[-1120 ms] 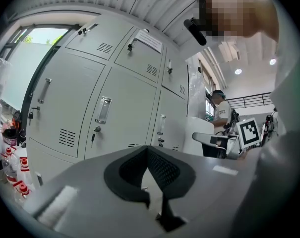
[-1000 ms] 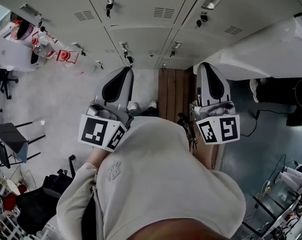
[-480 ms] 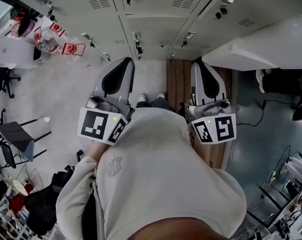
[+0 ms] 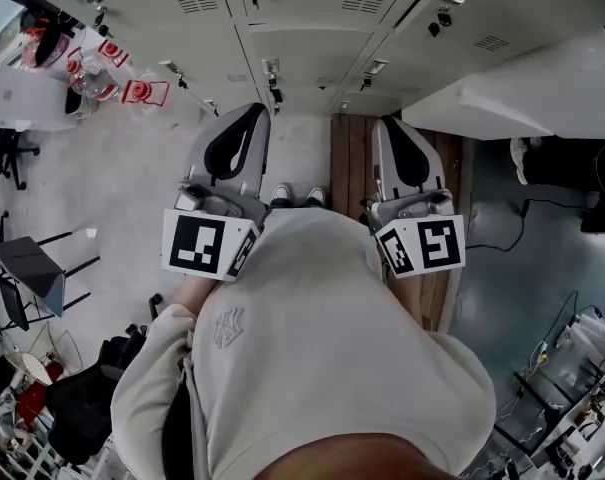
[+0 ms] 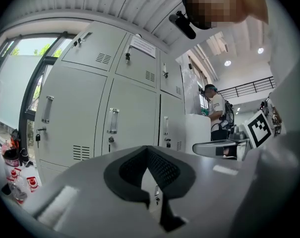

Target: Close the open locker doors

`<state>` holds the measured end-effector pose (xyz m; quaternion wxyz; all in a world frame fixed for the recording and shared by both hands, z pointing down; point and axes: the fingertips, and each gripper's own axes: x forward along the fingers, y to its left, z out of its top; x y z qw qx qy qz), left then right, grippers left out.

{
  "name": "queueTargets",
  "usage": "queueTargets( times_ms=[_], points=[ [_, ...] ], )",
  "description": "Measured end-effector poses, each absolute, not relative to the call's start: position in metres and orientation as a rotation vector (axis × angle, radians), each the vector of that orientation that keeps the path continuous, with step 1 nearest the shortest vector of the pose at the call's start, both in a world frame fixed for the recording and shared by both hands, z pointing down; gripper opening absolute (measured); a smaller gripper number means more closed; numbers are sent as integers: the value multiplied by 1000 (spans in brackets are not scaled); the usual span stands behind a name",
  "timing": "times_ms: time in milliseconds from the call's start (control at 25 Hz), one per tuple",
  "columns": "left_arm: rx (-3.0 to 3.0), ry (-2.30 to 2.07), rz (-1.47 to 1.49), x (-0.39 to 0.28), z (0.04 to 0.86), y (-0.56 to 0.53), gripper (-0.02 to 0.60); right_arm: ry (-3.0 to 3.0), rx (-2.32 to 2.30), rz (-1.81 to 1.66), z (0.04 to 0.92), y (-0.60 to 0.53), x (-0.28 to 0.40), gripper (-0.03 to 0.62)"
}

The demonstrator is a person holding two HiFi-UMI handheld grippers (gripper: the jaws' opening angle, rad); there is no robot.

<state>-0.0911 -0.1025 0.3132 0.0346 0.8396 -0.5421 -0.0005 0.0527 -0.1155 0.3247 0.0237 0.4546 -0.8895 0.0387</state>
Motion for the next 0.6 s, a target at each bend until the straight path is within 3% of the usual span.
queueTargets(
  times_ms=[600],
  points=[
    [2589,-1664,17,-76,312,-112,-2,-2762,1371,101,329,-123,56,14]
  ],
)
